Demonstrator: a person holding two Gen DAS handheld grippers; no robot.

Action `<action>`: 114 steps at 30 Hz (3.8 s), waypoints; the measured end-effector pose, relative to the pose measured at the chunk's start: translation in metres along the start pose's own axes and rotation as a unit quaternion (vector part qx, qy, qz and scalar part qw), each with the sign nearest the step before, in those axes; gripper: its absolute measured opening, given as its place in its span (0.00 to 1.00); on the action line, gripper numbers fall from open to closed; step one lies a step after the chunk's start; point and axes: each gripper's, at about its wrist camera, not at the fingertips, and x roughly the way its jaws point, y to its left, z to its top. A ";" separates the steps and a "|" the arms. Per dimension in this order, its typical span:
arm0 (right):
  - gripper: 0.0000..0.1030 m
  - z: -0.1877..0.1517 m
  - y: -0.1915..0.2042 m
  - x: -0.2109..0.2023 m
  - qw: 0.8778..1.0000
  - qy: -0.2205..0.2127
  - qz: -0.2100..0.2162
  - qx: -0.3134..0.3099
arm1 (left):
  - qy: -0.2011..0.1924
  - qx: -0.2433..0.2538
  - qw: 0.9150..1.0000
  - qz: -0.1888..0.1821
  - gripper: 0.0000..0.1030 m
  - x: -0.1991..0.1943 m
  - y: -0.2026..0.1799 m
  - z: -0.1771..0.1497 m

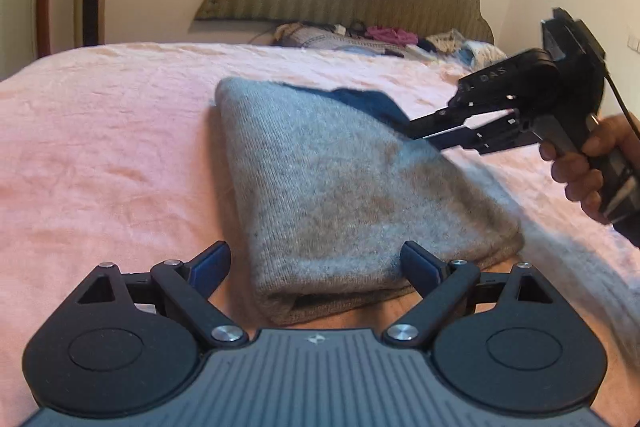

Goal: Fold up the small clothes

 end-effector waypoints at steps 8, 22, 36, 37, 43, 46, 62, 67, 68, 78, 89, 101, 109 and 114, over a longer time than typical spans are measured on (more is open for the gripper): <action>0.68 -0.029 0.048 0.007 0.997 0.019 0.058 -0.055 | -0.020 -0.001 0.997 -0.079 0.90 0.000 -0.016 0.027; 0.95 -0.065 0.005 -0.049 0.999 -0.019 0.040 0.018 | 0.017 -0.114 0.991 -0.072 0.89 -0.008 0.034 0.026; 0.24 -0.082 -0.001 -0.030 0.995 0.079 0.064 0.004 | 0.136 -0.237 0.954 -0.124 0.13 0.027 0.069 0.017; 0.24 -0.084 -0.001 -0.031 0.995 0.080 0.052 -0.004 | 0.141 -0.226 0.957 -0.117 0.13 0.025 0.070 0.015; 0.59 -0.075 -0.008 -0.036 0.996 0.069 0.054 0.014 | 0.112 -0.177 0.974 -0.091 0.25 0.005 0.065 0.021; 0.80 -0.045 0.003 -0.056 0.998 -0.009 0.054 -0.004 | 0.039 -0.104 0.992 -0.051 0.71 -0.019 0.044 0.029; 0.82 0.027 0.045 0.052 0.992 0.031 -0.051 -0.111 | 0.020 0.068 0.997 -0.014 0.84 0.036 -0.018 0.007; 0.87 0.030 0.096 0.045 0.991 0.028 -0.003 -0.131 | 0.021 0.065 0.998 -0.017 0.89 0.039 -0.017 0.006; 0.89 0.030 0.108 0.051 0.989 0.032 0.006 -0.143 | 0.021 0.065 0.998 -0.017 0.89 0.040 -0.016 0.006; 1.00 0.025 0.125 0.136 0.971 0.093 -0.042 -0.216 | 0.021 0.060 0.998 -0.013 0.90 0.038 -0.017 0.004; 1.00 -0.021 0.083 0.066 0.982 0.040 -0.030 -0.181 | 0.022 0.060 0.998 -0.017 0.93 0.037 -0.015 0.003; 1.00 -0.038 0.031 -0.033 0.999 0.026 0.028 -0.029 | 0.049 -0.190 0.977 -0.082 0.92 0.006 0.072 0.004; 0.39 -0.067 0.004 -0.008 0.993 0.101 0.068 0.012 | 0.125 -0.261 0.943 -0.163 0.31 0.058 0.077 0.022; 0.24 -0.068 0.014 -0.013 0.992 0.105 0.047 -0.050 | 0.132 -0.232 0.952 -0.152 0.13 0.040 0.061 0.022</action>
